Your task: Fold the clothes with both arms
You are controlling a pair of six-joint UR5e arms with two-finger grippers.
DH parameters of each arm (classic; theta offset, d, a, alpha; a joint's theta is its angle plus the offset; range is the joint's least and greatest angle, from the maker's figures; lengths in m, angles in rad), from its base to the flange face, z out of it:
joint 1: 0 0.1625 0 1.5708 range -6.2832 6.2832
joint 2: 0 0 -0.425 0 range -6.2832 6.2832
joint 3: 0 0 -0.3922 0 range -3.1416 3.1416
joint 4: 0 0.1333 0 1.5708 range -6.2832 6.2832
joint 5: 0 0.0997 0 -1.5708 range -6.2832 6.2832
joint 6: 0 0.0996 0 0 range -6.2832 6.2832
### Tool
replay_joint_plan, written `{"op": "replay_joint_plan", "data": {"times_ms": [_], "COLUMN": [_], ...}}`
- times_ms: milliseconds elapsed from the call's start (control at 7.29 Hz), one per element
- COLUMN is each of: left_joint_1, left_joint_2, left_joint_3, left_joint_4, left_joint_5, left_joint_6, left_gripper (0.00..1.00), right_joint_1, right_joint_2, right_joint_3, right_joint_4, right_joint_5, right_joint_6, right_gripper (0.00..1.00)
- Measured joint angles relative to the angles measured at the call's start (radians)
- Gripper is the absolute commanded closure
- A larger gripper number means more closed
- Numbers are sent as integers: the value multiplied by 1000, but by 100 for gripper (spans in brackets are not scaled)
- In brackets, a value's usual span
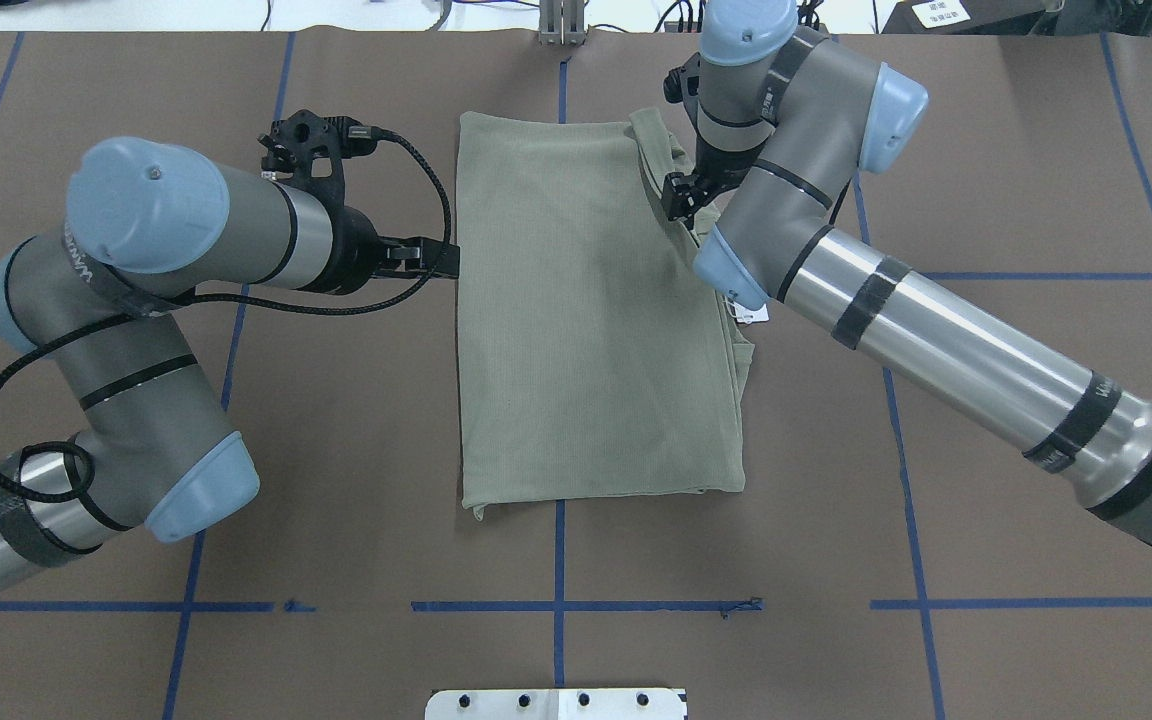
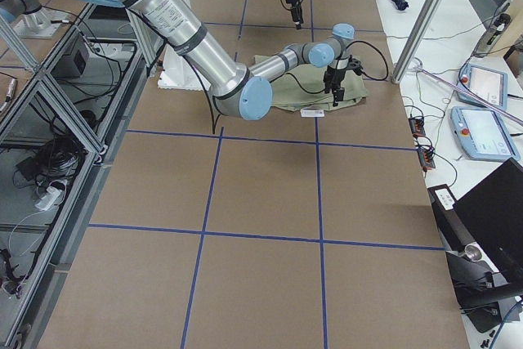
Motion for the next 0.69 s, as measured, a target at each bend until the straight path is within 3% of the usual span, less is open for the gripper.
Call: {"op": "replay_joint_plan", "data": {"times_ms": [686], "left_joint_1": [-15], "left_joint_2": [-1], "left_joint_3": [0], "left_joint_4": [-1], "left_joint_5": [-3], "left_joint_6": [0], "left_gripper": [0], "right_joint_1": [-16], "right_joint_2": [92], "right_joint_3": [-199], "right_joint_4": [115], "right_joint_5": [-11], "right_joint_6": [2], "right_gripper": [0]}}
